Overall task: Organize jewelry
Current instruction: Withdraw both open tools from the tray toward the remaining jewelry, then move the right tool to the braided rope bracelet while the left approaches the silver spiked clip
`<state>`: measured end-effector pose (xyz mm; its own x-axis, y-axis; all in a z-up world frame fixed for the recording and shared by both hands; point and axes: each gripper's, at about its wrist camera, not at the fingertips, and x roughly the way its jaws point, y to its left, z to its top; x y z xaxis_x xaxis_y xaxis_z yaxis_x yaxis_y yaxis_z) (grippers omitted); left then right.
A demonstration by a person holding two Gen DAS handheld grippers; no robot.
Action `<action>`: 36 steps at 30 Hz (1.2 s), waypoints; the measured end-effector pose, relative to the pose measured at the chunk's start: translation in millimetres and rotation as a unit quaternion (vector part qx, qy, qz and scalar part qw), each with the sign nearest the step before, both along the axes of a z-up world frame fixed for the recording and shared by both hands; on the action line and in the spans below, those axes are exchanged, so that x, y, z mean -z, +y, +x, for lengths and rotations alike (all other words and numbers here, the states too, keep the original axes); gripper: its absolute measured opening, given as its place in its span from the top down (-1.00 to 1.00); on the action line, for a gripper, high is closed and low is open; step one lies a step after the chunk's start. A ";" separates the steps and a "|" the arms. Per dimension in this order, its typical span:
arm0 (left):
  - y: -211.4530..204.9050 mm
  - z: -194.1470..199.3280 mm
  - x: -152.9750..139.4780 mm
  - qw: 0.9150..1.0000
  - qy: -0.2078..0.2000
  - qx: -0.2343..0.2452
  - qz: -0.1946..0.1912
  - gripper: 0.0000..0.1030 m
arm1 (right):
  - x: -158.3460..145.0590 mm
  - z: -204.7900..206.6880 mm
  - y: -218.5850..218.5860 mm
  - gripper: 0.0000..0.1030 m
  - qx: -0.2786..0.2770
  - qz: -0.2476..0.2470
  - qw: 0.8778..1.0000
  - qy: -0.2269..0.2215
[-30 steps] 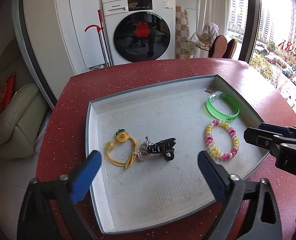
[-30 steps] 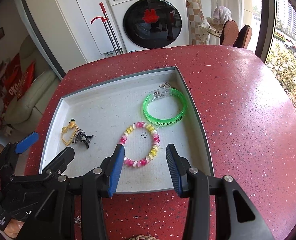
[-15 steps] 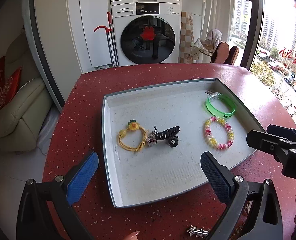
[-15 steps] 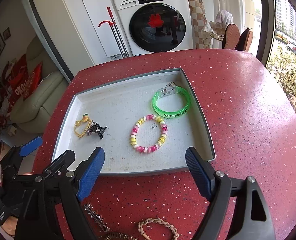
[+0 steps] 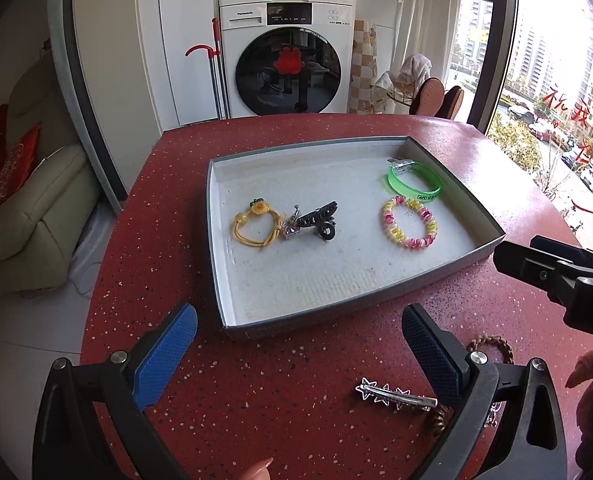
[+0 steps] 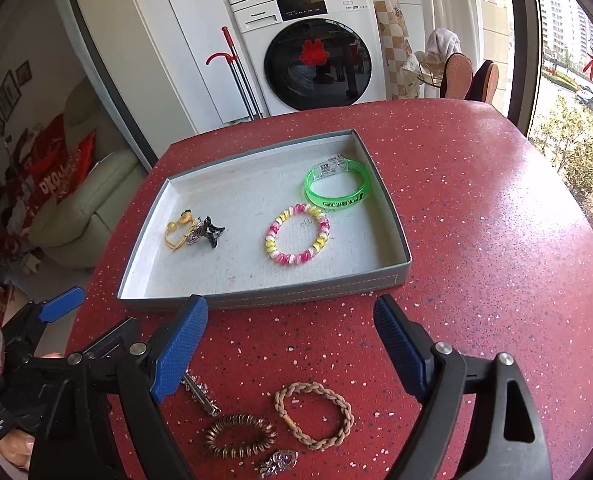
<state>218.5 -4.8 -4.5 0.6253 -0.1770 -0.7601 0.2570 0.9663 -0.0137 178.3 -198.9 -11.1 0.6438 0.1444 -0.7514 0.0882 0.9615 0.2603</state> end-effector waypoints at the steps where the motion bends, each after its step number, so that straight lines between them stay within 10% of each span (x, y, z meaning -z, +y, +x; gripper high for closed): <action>1: 1.6 -3.7 1.0 1.000 0.001 -0.002 0.000 -1.00 | 0.7 -2.3 -0.1 -0.69 -0.003 0.004 1.000 0.008; 23: -2.9 -32.5 51.7 0.991 0.106 -0.058 -0.054 -1.00 | 51.9 -49.3 -24.8 -0.70 0.018 -0.059 0.994 0.086; 36: -25.2 -26.8 62.4 0.989 0.117 -0.085 -0.020 -1.00 | 62.7 -34.8 -12.5 -0.69 -0.001 -0.096 0.991 0.089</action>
<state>191.6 -30.0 -66.9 0.4573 -0.1175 -0.8815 0.0757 0.9928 -0.0931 143.4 -211.4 -73.8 0.4976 -0.0119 -0.8673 0.1143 0.9921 0.0520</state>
